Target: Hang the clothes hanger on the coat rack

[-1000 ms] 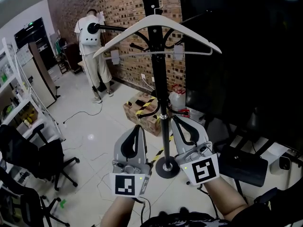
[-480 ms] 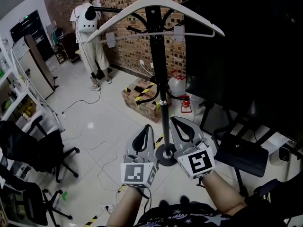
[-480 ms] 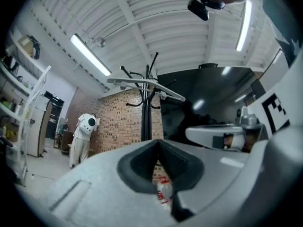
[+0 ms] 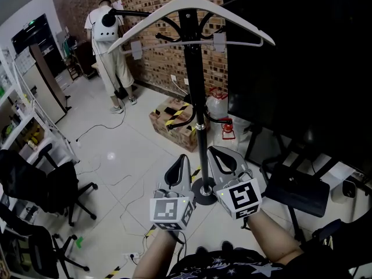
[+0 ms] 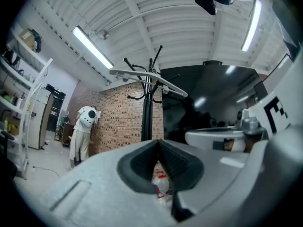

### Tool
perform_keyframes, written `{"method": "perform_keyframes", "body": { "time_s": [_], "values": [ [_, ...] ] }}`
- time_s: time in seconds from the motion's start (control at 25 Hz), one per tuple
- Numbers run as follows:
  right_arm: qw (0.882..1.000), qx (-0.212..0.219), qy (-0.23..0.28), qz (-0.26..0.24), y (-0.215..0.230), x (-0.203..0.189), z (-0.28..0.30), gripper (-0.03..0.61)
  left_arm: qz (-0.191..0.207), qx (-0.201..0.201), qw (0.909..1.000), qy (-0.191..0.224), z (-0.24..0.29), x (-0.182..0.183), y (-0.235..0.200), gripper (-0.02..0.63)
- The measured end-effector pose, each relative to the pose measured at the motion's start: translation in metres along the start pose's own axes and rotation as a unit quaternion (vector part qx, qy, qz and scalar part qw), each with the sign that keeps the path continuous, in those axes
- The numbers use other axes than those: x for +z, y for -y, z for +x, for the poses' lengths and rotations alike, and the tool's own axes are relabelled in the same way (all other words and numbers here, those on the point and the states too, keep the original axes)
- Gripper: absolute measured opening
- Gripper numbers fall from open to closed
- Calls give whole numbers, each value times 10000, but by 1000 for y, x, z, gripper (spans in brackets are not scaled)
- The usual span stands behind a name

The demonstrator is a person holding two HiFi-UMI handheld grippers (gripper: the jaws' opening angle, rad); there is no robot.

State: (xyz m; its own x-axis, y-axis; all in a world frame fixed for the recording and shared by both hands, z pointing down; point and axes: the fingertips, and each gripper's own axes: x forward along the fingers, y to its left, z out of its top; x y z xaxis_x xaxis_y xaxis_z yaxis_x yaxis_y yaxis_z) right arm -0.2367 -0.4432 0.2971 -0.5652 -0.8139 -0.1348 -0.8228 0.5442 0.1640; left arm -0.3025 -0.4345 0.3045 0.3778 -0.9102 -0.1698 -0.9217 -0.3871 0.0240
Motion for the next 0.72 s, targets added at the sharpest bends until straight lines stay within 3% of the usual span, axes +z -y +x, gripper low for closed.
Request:
{"method": "perform_keyframes", "body": {
  "time_s": [0.28,0.72],
  "values": [
    [10000,41,-52,-72,-4,-1,-2,6,56,-138,9998,-140,-2,-6,8,5],
    [9999,-8,-117,-86,3,0,-5,6,-61,11,9999,-111,-2,2,-8,5]
  ]
}}
